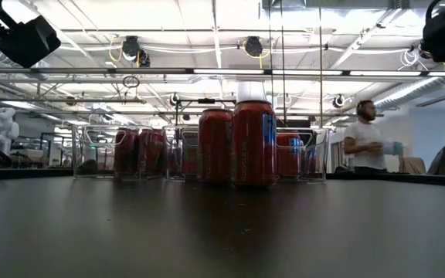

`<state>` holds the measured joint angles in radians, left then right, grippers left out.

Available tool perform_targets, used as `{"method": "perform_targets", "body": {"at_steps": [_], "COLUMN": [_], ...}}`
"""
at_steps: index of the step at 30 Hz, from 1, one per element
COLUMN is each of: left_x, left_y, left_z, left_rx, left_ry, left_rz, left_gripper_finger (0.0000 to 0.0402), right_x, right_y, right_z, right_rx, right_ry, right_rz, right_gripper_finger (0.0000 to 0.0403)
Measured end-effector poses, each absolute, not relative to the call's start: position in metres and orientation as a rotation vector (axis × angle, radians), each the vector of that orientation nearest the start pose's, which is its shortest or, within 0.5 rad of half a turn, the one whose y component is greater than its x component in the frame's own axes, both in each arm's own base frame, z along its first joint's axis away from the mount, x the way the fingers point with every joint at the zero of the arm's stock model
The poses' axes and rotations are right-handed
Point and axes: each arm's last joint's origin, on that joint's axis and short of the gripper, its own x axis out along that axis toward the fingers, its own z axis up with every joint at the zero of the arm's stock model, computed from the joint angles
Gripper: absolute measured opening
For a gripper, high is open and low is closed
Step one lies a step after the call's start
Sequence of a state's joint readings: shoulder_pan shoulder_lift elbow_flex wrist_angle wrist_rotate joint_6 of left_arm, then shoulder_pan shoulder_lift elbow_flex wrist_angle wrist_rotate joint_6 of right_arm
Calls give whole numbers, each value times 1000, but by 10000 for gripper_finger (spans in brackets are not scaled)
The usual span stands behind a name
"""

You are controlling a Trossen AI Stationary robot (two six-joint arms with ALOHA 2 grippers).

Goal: Sort soda cans
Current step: Move the top red soda can to the center of the table

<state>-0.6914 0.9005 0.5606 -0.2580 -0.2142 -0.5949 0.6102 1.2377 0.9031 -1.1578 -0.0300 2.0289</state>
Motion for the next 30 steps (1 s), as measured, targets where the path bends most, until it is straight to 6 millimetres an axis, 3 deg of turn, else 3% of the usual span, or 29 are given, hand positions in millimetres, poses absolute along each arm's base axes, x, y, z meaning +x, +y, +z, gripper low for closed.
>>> {"method": "perform_targets", "body": {"at_steps": [5,10,19,24,30], "left_x": [148,148,148,149,149], "left_y": [-114,-114,-116,-118,-118], "left_z": [232,232,233,235,237], "left_rx": [-310,-311,-331,-349,-357], "left_ry": [648,647,659,643,630], "left_rz": [-286,-287,-338,-368,-377], "left_gripper_finger": [396,396,396,396,396], "right_x": [157,157,158,165,178], "right_y": [111,111,111,111,103], "right_z": [226,227,231,272,337], "right_rx": [1173,1167,1148,1133,1051], "right_ry": [1286,1288,1268,1107,770], "right_rz": [-1022,-1018,-1027,-986,-863], "right_gripper_finger": [322,288,287,287,289]}}
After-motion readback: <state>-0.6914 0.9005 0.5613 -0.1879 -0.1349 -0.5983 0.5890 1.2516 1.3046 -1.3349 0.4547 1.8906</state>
